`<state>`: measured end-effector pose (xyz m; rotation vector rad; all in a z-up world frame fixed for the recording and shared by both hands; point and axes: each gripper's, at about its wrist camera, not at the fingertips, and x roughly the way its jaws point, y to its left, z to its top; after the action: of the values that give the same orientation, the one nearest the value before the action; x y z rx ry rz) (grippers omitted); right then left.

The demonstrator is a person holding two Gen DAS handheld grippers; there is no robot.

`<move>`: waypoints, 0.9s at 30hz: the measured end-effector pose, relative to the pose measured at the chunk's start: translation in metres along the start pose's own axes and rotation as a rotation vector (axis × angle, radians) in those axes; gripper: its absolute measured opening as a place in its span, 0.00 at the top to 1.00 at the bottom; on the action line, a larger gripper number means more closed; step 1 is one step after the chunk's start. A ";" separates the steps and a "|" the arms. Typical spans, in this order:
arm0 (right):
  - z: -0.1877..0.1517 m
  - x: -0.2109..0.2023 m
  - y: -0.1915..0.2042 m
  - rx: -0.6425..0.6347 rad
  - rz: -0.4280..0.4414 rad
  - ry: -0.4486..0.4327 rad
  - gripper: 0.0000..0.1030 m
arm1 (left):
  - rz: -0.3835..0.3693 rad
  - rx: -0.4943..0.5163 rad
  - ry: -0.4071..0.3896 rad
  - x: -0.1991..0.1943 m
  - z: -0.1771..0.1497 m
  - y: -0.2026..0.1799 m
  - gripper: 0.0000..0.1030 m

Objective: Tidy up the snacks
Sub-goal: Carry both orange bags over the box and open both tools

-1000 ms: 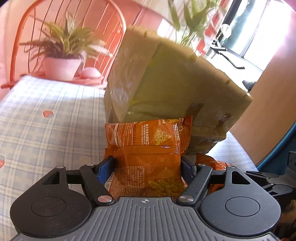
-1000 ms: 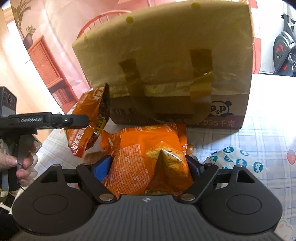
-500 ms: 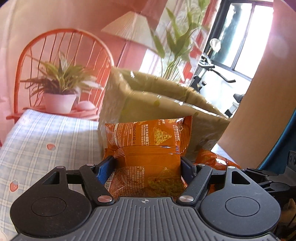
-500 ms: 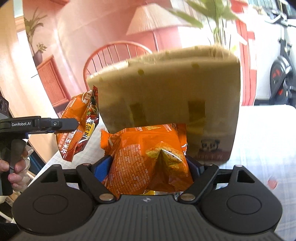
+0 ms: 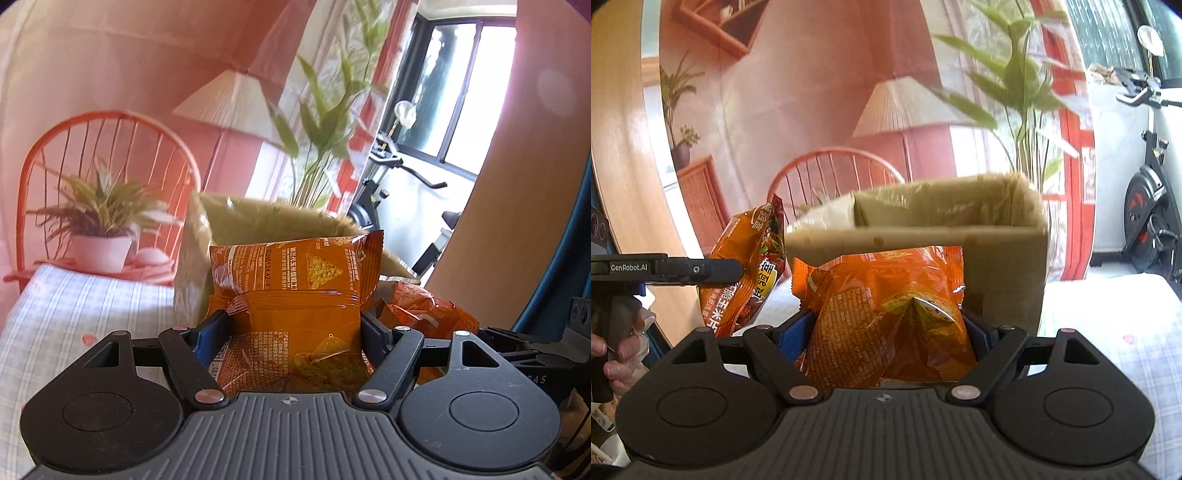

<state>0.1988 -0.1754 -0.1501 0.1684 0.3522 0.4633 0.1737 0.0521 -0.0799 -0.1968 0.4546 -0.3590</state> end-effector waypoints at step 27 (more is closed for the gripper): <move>0.103 0.128 -0.055 -0.208 -0.139 -0.070 0.18 | 0.080 0.013 0.016 0.127 0.104 0.003 0.25</move>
<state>0.3664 -0.1724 -0.1056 -0.0422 0.2428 0.3531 0.3294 0.0177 -0.0391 -0.1628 0.4749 -0.2854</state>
